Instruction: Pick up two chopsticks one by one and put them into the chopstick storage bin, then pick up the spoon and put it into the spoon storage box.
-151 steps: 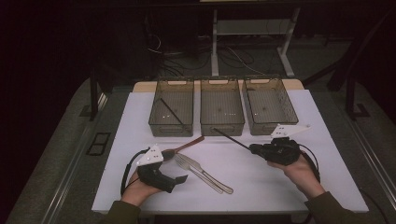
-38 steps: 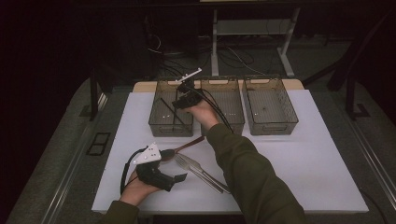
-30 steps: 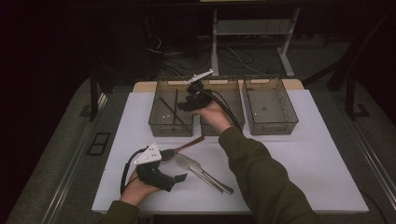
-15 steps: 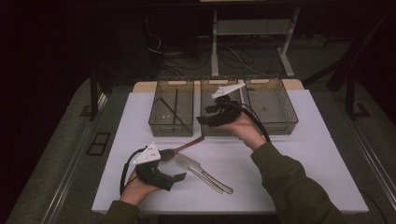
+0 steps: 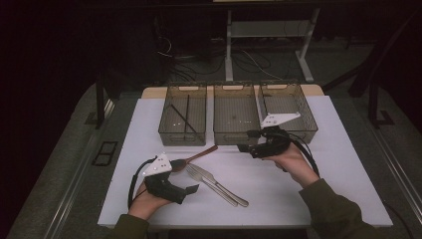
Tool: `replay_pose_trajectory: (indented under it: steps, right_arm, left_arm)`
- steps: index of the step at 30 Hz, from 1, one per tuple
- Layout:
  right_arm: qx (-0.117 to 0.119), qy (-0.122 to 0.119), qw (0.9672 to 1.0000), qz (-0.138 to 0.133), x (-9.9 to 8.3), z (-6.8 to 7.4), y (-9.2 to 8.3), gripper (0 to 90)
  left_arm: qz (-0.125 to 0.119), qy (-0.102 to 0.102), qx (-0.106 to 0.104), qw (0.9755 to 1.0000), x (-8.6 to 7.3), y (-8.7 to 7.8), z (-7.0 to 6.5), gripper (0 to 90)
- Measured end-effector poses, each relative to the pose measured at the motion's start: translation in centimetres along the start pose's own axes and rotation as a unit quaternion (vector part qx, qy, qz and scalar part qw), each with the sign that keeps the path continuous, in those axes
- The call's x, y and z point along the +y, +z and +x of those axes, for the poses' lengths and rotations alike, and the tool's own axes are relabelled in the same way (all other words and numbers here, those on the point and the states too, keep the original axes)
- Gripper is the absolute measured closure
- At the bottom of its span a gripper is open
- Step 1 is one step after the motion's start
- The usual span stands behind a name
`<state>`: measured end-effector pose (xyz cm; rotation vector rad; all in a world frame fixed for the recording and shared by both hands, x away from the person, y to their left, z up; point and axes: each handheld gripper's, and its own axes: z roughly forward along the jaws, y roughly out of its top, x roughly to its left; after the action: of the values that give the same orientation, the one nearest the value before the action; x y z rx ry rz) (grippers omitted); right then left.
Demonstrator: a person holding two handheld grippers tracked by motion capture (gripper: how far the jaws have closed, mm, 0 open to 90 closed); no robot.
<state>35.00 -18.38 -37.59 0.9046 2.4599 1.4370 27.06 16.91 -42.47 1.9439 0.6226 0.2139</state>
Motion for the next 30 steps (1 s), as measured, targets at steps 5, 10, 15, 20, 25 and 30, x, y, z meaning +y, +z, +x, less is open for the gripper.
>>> replay_pose_trajectory:
  steps: [5, 10, 15, 20, 25, 30]
  right_arm:
    - [-0.015, 0.005, 0.9999, -0.001, -2.3, 0.2, -1.7, 27.0]
    - [-0.03, 0.016, 0.9994, 0.002, -4.2, 0.1, -3.0, 23.4]
    - [-0.034, 0.022, 0.9992, 0.0, -6.1, -0.1, -4.5, 20.9]
    - [-0.053, 0.028, 0.9982, -0.011, -7.7, 0.0, -5.6, 19.2]
    - [-0.074, 0.021, 0.997, -0.001, -9.0, 0.0, -6.2, 19.2]
    - [-0.086, 0.04, 0.9954, 0.0, -10.3, 0.0, -7.1, 19.2]
  left_arm:
    - [0.001, 0.0, 0.001, 1.0, 0.0, 0.0, 0.0, 0.0]
    - [0.002, 0.001, 0.002, 1.0, 0.0, -0.1, -0.1, 0.0]
    - [0.003, 0.0, 0.003, 1.0, -0.1, -0.2, 0.0, 0.0]
    - [0.004, -0.002, 0.006, 1.0, -0.1, -0.2, 0.0, 0.0]
    - [0.005, -0.002, 0.009, 0.9999, -0.2, -0.3, 0.2, 0.0]
    - [0.006, -0.007, 0.011, 0.9999, -0.2, -0.4, 0.3, 0.0]
